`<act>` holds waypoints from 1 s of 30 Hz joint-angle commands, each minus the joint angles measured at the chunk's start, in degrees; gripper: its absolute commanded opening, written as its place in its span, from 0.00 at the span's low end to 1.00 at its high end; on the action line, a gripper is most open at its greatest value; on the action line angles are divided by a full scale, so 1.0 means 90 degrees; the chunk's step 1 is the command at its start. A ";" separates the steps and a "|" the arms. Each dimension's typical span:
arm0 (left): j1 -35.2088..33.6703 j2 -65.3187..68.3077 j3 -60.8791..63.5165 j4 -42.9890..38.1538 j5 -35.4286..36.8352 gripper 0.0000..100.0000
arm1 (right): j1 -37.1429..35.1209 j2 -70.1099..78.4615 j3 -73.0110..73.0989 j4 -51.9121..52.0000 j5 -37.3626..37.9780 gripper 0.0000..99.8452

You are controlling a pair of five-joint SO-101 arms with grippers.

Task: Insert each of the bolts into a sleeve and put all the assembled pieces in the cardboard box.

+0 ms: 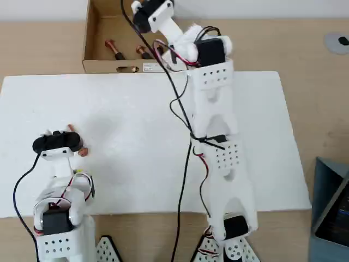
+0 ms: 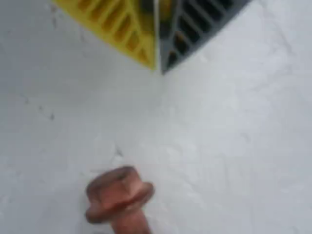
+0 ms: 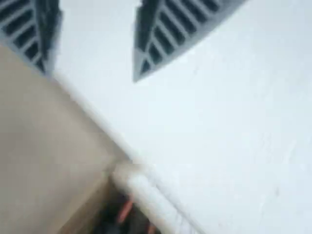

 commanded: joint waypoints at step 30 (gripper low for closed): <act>-0.0059 -0.0054 -0.0039 0.0010 -0.0020 0.00 | 0.0611 -0.3893 0.7341 -0.0166 0.0987 0.13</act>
